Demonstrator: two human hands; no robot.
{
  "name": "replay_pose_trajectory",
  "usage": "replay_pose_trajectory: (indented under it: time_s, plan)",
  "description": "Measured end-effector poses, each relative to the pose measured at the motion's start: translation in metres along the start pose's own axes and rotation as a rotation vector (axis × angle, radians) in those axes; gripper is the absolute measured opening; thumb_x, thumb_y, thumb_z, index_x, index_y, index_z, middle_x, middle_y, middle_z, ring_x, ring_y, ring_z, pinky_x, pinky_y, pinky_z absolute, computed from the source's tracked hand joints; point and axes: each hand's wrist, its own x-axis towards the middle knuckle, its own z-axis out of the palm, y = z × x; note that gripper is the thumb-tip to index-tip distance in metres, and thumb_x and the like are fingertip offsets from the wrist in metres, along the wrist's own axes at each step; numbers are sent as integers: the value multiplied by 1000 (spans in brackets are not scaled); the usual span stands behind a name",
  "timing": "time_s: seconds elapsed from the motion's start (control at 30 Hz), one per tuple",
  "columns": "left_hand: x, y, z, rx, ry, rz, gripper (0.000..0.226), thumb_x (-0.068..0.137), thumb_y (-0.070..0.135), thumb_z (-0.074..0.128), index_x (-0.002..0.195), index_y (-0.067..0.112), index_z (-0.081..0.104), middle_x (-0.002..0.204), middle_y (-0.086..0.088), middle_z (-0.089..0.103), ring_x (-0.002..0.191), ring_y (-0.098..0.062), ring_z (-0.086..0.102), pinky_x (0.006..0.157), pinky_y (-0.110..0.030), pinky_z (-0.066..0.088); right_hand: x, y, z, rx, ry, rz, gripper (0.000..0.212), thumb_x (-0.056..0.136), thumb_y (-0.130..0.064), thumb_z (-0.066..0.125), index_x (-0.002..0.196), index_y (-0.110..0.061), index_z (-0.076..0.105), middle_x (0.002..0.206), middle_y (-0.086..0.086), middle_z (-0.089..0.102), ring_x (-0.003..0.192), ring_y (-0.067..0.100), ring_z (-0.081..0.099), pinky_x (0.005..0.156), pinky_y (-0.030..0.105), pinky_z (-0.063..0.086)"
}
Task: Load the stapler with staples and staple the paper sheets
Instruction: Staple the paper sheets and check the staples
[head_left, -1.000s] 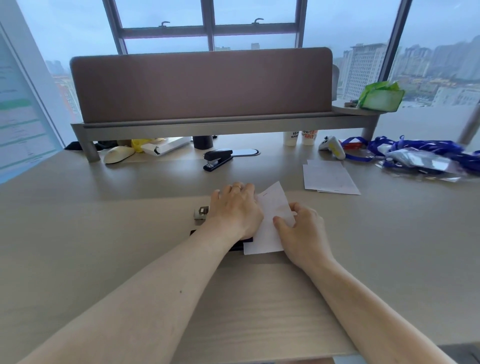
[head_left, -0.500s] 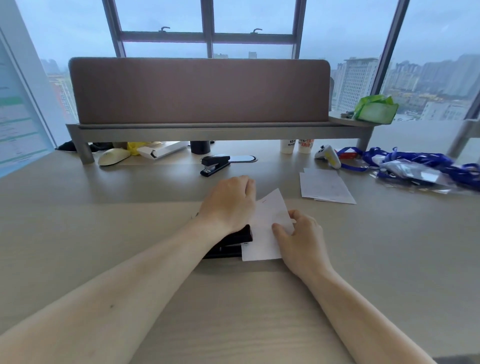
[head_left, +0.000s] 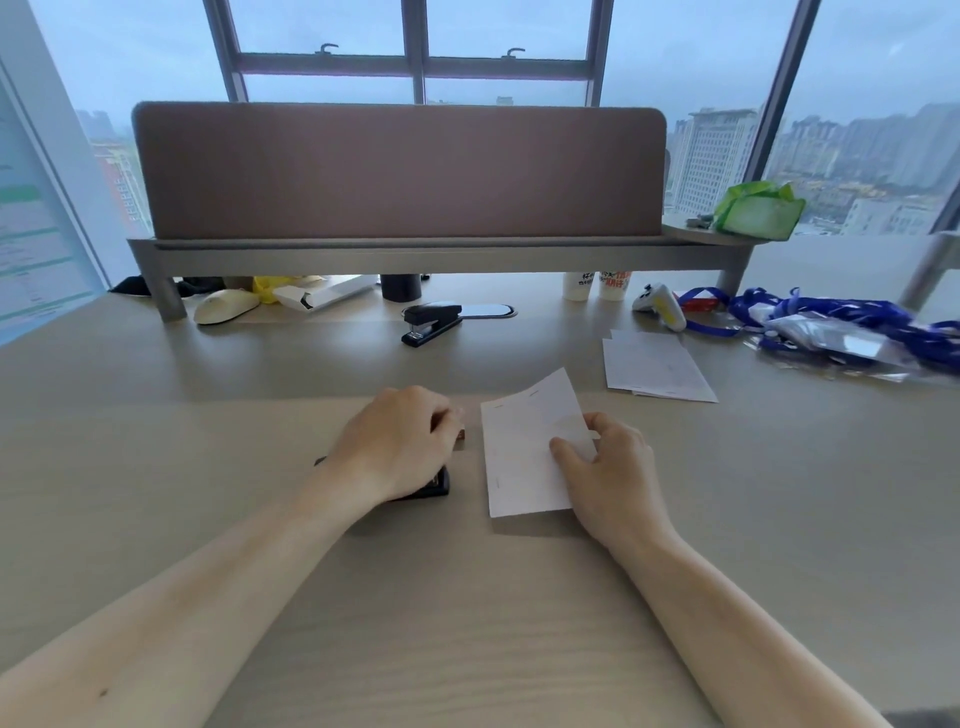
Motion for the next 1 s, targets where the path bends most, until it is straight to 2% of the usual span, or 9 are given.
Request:
replay_pose_trajectory:
  time_s: [0.23, 0.33, 0.4, 0.53, 0.7, 0.77, 0.83, 0.93, 1.0]
  plan:
    - [-2, -3, -2, -38, 10, 20, 51, 104, 39, 48, 58, 18, 44, 52, 2, 51, 60, -25, 53, 53, -33, 31, -3, -2, -2, 22, 1, 12, 15, 94, -18, 64, 108, -22, 70, 100, -1, 77, 88, 17, 73, 75, 32, 59]
    - [-9, 1, -10, -206, 207, 95, 34, 104, 39, 52, 73, 23, 55, 65, 7, 58, 59, -12, 55, 58, -32, 38, -7, -5, -4, 152, 14, 24, 12, 95, -17, 66, 98, -28, 69, 95, -4, 80, 83, 16, 77, 79, 41, 64]
    - [-19, 11, -19, -299, 298, 143, 21, 102, 33, 58, 83, 23, 60, 73, 9, 62, 59, -6, 57, 59, -22, 42, -13, -8, -7, 318, 52, 26, 16, 97, -12, 67, 98, -28, 68, 90, -2, 81, 78, 16, 79, 71, 36, 64]
    - [-39, 29, -24, -444, 153, 37, 17, 94, 40, 71, 87, 25, 69, 76, 10, 75, 64, 0, 65, 60, -11, 44, -32, -21, -9, 621, 61, 65, 19, 97, -6, 68, 107, -22, 65, 88, 3, 82, 73, 13, 78, 61, 23, 60]
    - [-46, 32, -22, -539, 102, -3, 10, 93, 29, 75, 85, 22, 74, 71, 10, 79, 49, 2, 58, 56, -18, 44, -54, -29, -3, 775, -1, 182, 32, 92, -2, 73, 118, -15, 60, 94, 7, 83, 81, 21, 79, 70, 36, 63]
    - [-47, 28, -24, -526, 110, -1, 11, 94, 26, 74, 84, 22, 74, 71, 9, 79, 49, 0, 56, 56, -19, 44, -58, -30, -6, 777, -8, 219, 45, 89, -4, 78, 125, -16, 54, 104, 8, 80, 89, 22, 78, 78, 42, 62]
    - [-48, 21, -28, -469, 88, 33, 11, 95, 26, 72, 86, 23, 75, 76, 11, 80, 53, 4, 59, 58, -13, 43, -56, -26, -14, 690, 60, 175, 66, 85, -8, 82, 136, -23, 43, 125, 5, 68, 99, 17, 72, 85, 35, 60]
    - [-48, 5, -29, -291, 55, 159, 8, 96, 31, 71, 94, 29, 79, 88, 17, 78, 83, 3, 68, 77, -18, 49, -47, -17, -28, 289, 152, -72, 91, 80, -24, 87, 150, -32, 30, 142, -6, 47, 126, 11, 53, 111, 30, 42]
    - [-47, -2, -24, -148, 81, 309, 10, 97, 33, 69, 98, 30, 79, 91, 20, 73, 93, -5, 64, 90, -29, 47, -43, -14, -31, 57, 84, -253, 84, 79, -35, 87, 148, -34, 39, 144, -16, 49, 132, 3, 46, 114, 27, 34]
